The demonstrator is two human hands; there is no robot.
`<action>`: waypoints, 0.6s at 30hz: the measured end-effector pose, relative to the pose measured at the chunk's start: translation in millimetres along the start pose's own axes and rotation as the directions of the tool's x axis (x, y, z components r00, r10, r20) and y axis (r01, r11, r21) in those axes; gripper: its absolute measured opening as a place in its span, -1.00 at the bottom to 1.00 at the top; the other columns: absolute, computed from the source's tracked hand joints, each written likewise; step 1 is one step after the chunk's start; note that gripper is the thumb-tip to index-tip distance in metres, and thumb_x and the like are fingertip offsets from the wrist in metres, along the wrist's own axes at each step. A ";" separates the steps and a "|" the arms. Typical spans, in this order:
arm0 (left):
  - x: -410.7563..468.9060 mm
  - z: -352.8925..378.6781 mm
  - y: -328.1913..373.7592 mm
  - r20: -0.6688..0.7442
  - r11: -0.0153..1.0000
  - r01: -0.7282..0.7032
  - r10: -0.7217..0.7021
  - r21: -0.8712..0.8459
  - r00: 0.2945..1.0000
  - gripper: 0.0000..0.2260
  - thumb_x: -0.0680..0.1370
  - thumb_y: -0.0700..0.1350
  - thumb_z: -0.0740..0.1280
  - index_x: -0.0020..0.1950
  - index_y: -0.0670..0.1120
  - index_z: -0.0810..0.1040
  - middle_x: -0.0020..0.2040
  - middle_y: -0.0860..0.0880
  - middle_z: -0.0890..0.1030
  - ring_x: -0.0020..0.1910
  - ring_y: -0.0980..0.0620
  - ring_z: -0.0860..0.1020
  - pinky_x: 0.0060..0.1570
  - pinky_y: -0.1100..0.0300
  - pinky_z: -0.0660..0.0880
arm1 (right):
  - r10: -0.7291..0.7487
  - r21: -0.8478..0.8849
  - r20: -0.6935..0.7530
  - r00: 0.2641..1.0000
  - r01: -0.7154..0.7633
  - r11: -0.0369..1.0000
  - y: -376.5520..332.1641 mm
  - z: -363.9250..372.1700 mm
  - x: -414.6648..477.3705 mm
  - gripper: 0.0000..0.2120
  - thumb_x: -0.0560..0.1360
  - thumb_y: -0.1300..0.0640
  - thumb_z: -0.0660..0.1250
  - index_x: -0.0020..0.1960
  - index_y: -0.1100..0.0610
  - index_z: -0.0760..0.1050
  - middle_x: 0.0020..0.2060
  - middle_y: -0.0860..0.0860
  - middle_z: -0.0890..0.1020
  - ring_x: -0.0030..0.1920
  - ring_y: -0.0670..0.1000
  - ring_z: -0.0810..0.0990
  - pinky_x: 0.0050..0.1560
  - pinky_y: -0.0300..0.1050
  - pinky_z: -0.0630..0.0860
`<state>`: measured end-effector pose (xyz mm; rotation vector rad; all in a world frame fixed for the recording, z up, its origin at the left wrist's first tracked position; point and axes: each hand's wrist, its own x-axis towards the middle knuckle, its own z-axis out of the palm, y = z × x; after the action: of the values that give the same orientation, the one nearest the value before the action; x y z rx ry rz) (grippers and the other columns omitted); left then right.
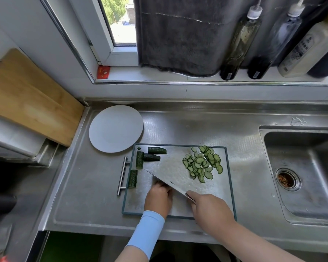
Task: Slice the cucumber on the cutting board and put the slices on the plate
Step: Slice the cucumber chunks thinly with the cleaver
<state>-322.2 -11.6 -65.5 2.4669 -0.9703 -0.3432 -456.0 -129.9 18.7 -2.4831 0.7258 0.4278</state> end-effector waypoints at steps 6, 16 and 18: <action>-0.5 -1.4 1.4 -0.025 1.000 -0.014 0.014 -0.013 1.000 -0.81 0.24 -0.26 0.59 -0.25 -0.04 0.69 -0.24 -0.06 0.63 -0.28 -0.08 0.61 -0.33 0.21 0.58 | 0.000 -0.005 0.015 1.000 0.000 1.000 -2.4 -3.8 -1.6 -0.80 0.65 0.04 0.06 0.18 -0.09 0.43 -0.20 -0.02 0.58 -0.24 0.09 0.45 -0.26 -0.06 0.37; -0.6 -2.8 2.8 -0.043 0.999 -0.028 0.027 -0.031 0.999 -0.80 0.27 -0.26 0.58 -0.21 -0.02 0.70 -0.19 -0.03 0.64 -0.21 -0.06 0.61 -0.28 0.20 0.59 | 0.015 0.020 0.037 0.999 -0.015 1.000 1.8 -5.1 -0.8 -0.81 0.66 0.04 0.06 0.14 -0.08 0.44 -0.25 -0.03 0.55 -0.23 0.11 0.47 -0.27 -0.06 0.38; -0.8 -2.8 2.8 -0.048 0.999 -0.025 0.024 -0.036 0.999 -0.82 0.29 -0.25 0.57 -0.21 -0.02 0.70 -0.19 -0.03 0.64 -0.19 -0.06 0.61 -0.27 0.19 0.59 | 0.014 0.021 0.037 0.999 -0.015 1.000 2.5 -6.4 -1.8 -0.82 0.66 0.05 0.06 0.12 -0.07 0.44 -0.24 -0.01 0.56 -0.24 0.11 0.46 -0.29 -0.06 0.35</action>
<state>-323.3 -11.9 -61.6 2.4169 -0.9654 -0.2902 -458.0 -134.5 23.8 -2.4454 0.7299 0.4675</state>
